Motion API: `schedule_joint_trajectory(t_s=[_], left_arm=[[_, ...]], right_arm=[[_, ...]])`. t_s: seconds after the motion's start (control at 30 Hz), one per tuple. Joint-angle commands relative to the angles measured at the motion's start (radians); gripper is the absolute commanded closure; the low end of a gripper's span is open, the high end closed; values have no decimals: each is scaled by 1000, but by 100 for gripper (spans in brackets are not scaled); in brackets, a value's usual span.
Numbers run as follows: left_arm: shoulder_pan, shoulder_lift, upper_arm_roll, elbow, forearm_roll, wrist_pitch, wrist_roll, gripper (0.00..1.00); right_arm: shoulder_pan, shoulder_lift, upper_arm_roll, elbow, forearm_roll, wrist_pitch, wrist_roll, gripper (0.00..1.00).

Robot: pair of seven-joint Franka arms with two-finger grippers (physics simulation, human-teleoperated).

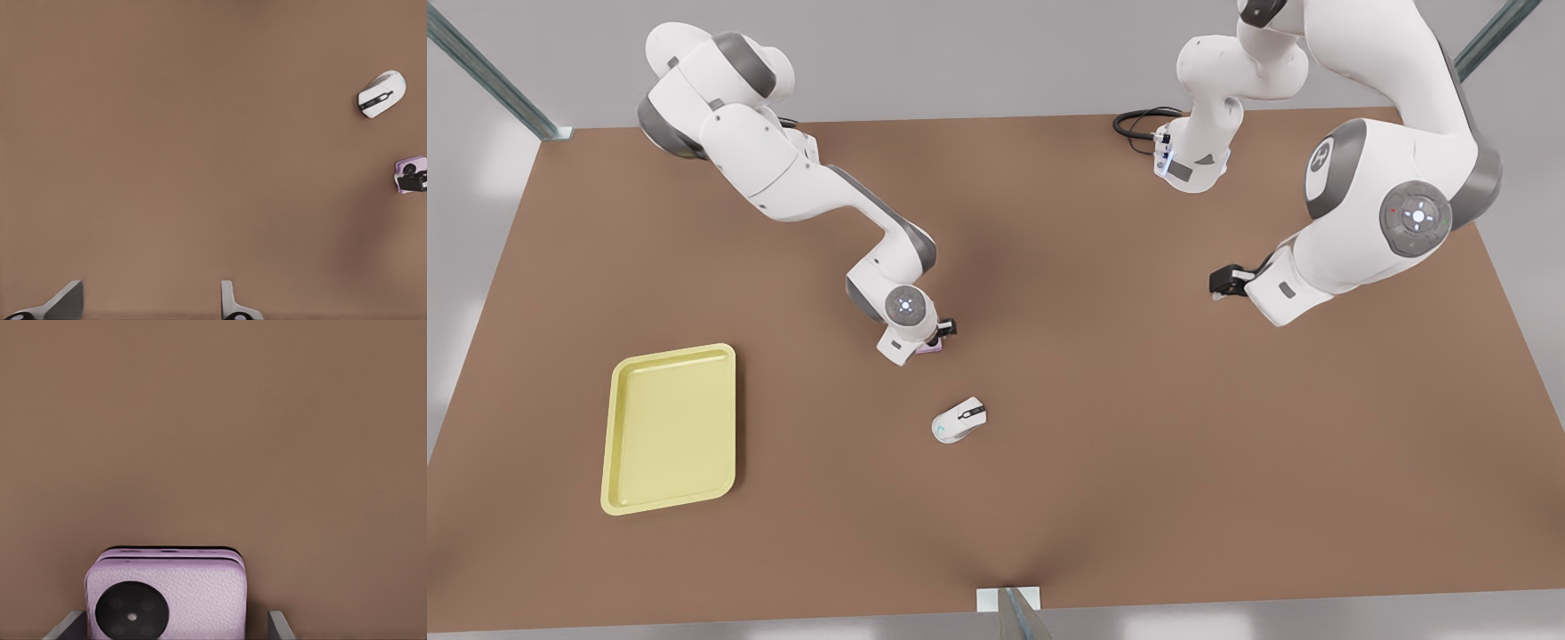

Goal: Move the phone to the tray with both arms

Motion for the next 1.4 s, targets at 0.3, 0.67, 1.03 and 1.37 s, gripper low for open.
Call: schedule_joint_trajectory(t_s=[0.3, 0.67, 1.03, 1.37], left_arm=[[0, 1, -1, 1, 5, -3, 6, 0], [0, 4, -1, 1, 5, -3, 8, 0], [0, 6, -2, 1, 46, -1, 8, 0], [0, 4, -2, 5, 72, -27, 6, 0]], right_arm=[[2, -19, 0, 12, 0, -4, 10, 19], [-551, -105, -3, 47, -2, -93, -740, 19], [-798, 7, -123, 116, -84, 65, -1176, 0], [-340, -433, -141, 515, 76, -785, -664, 0]])
